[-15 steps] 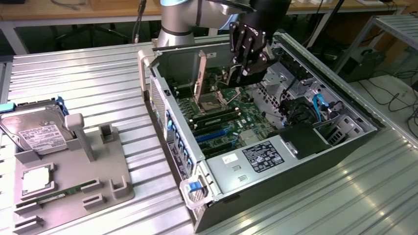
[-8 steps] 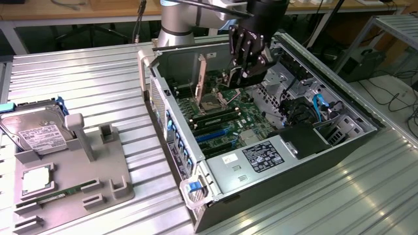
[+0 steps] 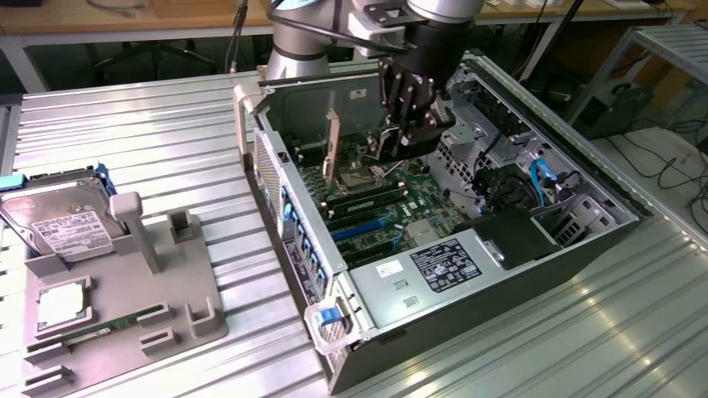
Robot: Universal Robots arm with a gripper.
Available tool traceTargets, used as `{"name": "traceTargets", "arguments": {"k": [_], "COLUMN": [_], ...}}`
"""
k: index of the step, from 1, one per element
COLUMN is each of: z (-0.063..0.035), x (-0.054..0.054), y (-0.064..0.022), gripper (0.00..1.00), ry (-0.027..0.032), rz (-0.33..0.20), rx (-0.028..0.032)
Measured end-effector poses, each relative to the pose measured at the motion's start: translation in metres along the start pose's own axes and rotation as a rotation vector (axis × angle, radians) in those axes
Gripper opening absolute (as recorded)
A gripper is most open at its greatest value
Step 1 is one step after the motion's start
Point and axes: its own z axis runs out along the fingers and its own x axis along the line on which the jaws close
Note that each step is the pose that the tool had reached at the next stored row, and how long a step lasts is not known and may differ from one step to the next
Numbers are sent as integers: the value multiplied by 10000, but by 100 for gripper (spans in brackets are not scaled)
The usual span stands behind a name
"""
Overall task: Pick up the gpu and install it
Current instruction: 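Insert the gpu into the slot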
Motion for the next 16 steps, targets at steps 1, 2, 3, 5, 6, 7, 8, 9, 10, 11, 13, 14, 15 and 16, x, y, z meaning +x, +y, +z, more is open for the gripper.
{"name": "traceTargets", "arguments": {"k": [1, 2, 3, 5, 6, 7, 8, 9, 10, 11, 13, 14, 15, 16], "z": [19, 38, 57, 90, 111, 129, 146, 166, 192, 211, 254, 275, 300, 323], "x": [0, 2, 3, 5, 7, 8, 8, 8, 8, 8, 33, 49, 70, 94], "y": [16, 19, 20, 26, 31, 42, 63, 86, 100, 102, 103, 103, 103, 103], "gripper": [27, 27, 27, 27, 27, 27, 27, 27, 27, 27, 27, 27, 27, 27], "ry": [-1, 1, 0, 0, 1, 1, 1, 1, 1, 0, 4, 1, 0, 2], "rz": [0, 0, 1, 1, 1, 1, 1, 1, 1, 1, 0, 0, 0, 1], "rx": [-1, -5, -5, -5, -6, -6, -6, -6, -6, -6, -7, -6, -5, -6]}}
